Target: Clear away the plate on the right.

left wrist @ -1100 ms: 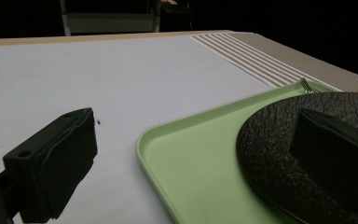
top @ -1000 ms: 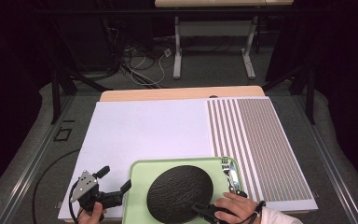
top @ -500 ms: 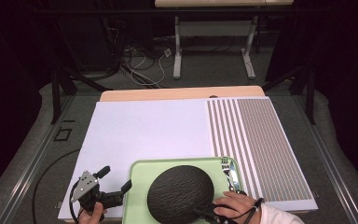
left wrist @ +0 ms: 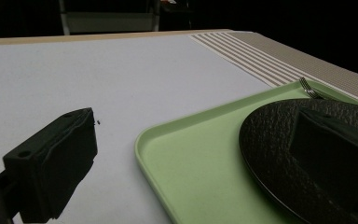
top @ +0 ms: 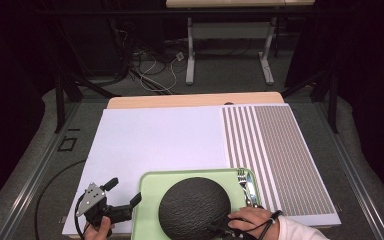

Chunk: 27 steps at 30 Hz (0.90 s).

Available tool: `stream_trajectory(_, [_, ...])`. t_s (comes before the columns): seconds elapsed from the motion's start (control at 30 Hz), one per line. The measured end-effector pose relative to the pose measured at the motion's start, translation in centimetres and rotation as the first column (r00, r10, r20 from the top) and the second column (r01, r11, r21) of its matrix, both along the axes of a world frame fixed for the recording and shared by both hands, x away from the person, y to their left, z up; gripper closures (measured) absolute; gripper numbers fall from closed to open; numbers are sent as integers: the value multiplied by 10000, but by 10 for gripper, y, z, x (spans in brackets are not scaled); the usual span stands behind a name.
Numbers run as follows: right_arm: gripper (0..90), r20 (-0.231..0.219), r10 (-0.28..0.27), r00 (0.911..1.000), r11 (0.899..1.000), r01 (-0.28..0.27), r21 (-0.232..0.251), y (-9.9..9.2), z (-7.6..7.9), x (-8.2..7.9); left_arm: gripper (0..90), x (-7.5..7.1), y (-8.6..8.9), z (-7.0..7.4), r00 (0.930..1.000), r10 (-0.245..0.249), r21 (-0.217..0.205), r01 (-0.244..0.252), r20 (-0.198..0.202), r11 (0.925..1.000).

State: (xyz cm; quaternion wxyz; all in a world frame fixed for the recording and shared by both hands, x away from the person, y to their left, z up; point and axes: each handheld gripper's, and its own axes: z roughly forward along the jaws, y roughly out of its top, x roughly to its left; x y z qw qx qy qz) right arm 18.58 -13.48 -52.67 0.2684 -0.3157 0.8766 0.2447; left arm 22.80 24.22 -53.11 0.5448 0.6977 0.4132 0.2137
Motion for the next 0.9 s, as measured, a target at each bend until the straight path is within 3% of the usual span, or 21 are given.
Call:
stream_trajectory(0.27, [626, -896, -266, 9956, 9970, 199, -745, -1, -13, 2, 10, 0, 0, 0, 10000, 10, -11, -10, 8, 10000])
stream_trajectory(0.37, [614, -1156, -489, 9921, 9967, 411, -695, -2, -12, 4, 11, 0, 0, 0, 10000, 13, 19, -13, -4, 10000])
stream_trajectory(0.5, [502, -1328, -719, 9885, 9968, 667, -432, -4, -12, 7, 11, 0, 0, 0, 10000, 21, 15, -21, 4, 10000])
stream_trajectory(0.53, [446, -1286, -875, 9878, 9960, 846, -281, -5, -11, 7, 10, 0, 0, 0, 10000, 18, 14, -18, 4, 10000])
stream_trajectory(0.57, [446, -1196, -944, 9883, 9954, 917, -279, -5, -11, 7, 11, 0, 0, 0, 10000, 14, 9, -14, 3, 10000])
stream_trajectory(0.8, [372, -1495, -1623, 9754, 9867, 1590, -337, -7, -5, 7, 11, 0, 0, 0, 10000, -2, 11, 2, 8, 10000])
stream_trajectory(0.9, [281, -1651, -2057, 9646, 9784, 2062, -141, -9, 0, 5, 10, 0, 0, 0, 10000, -2, 7, 2, 4, 10000])
